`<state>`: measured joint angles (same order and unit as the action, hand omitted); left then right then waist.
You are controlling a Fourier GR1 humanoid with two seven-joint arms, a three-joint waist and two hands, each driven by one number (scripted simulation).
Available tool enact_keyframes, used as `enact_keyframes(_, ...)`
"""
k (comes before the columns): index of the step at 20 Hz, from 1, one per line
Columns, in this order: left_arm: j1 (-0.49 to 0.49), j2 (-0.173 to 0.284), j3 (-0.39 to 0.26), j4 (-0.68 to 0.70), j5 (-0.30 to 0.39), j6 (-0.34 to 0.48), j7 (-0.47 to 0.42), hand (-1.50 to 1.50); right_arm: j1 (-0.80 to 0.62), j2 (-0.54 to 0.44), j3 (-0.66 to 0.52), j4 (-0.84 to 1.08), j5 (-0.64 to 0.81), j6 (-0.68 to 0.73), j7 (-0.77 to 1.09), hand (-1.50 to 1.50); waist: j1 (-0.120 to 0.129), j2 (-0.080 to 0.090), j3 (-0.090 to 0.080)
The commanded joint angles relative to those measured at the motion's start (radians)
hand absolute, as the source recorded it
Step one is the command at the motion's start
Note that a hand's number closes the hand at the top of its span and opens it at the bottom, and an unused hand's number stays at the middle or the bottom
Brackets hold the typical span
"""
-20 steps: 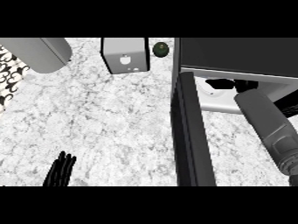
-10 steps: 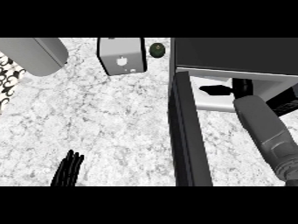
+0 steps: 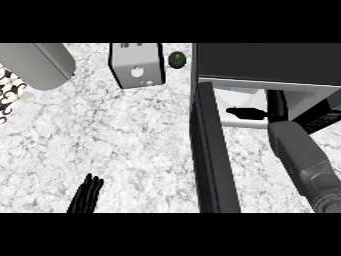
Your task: Pick up the milk, place it into the microwave and close the microwave
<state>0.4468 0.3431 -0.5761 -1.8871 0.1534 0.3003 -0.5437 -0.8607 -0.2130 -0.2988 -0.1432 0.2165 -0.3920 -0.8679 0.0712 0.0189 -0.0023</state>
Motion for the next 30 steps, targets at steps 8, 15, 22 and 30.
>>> enact_keyframes(8,-0.08,-0.029,-0.015,-0.038,-0.026,0.022,0.131,-1.5,0.183,0.016,-0.026,0.0,-0.045,0.247,-0.157,-1.5,-0.054,-0.008,0.005)
enact_keyframes(15,-0.074,-0.07,-0.046,0.05,-0.073,0.045,0.072,-1.5,0.3,-0.014,-0.018,-0.044,-0.06,0.405,-0.224,-1.5,-0.074,-0.017,0.003)
enact_keyframes(22,-0.092,-0.075,-0.112,-0.008,-0.028,-0.024,0.147,-1.5,0.426,0.023,-0.041,-0.118,-0.131,0.607,-0.277,-1.5,-0.085,-0.022,0.003)
enact_keyframes(30,-0.158,-0.029,-0.115,0.045,-0.148,0.0,0.259,1.5,0.614,0.007,-0.005,-0.332,-0.189,0.741,-0.264,-1.5,-0.1,-0.029,0.001)
